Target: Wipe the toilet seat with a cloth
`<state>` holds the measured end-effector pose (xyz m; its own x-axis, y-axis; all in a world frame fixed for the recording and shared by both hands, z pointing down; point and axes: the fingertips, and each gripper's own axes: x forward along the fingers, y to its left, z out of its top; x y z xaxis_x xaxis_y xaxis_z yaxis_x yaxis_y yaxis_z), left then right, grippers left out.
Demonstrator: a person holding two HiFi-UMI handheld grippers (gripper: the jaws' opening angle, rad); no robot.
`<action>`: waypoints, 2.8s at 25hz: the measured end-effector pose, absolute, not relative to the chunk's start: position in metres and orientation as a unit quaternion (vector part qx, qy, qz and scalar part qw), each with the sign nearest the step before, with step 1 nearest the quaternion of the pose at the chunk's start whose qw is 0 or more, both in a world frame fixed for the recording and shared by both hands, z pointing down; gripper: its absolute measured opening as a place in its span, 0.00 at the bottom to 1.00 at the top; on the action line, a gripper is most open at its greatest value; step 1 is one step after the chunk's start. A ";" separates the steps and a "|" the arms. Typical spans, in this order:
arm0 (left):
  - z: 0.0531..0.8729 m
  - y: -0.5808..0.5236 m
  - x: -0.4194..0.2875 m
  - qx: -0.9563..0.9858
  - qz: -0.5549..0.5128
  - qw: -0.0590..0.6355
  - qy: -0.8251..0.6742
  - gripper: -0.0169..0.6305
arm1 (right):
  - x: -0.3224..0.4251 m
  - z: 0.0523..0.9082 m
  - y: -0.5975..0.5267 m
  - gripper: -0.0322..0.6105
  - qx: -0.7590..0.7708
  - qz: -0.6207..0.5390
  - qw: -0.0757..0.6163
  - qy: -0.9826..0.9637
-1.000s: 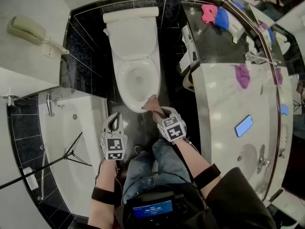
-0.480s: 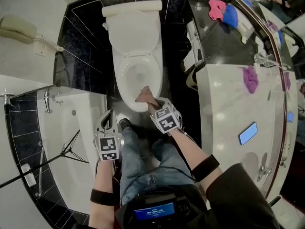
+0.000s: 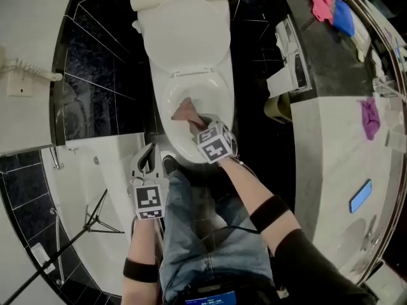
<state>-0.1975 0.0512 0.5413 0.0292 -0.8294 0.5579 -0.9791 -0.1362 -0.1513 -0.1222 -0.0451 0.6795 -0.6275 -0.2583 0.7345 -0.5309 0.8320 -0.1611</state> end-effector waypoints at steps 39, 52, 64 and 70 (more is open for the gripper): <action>0.697 -0.039 -0.278 0.706 0.274 0.176 -0.629 0.03 | -0.074 0.909 -0.261 0.22 0.396 0.181 0.493 -0.753; 0.698 -0.034 -0.235 0.712 0.270 0.189 -0.621 0.03 | -0.032 0.928 -0.191 0.21 0.163 0.002 0.601 -0.783; 0.681 -0.013 -0.219 0.710 0.271 0.183 -0.624 0.03 | -0.010 0.930 -0.054 0.21 0.131 0.088 0.589 -0.793; 0.669 0.008 -0.219 0.702 0.269 0.190 -0.632 0.03 | -0.016 0.923 0.021 0.21 0.146 0.158 0.577 -0.788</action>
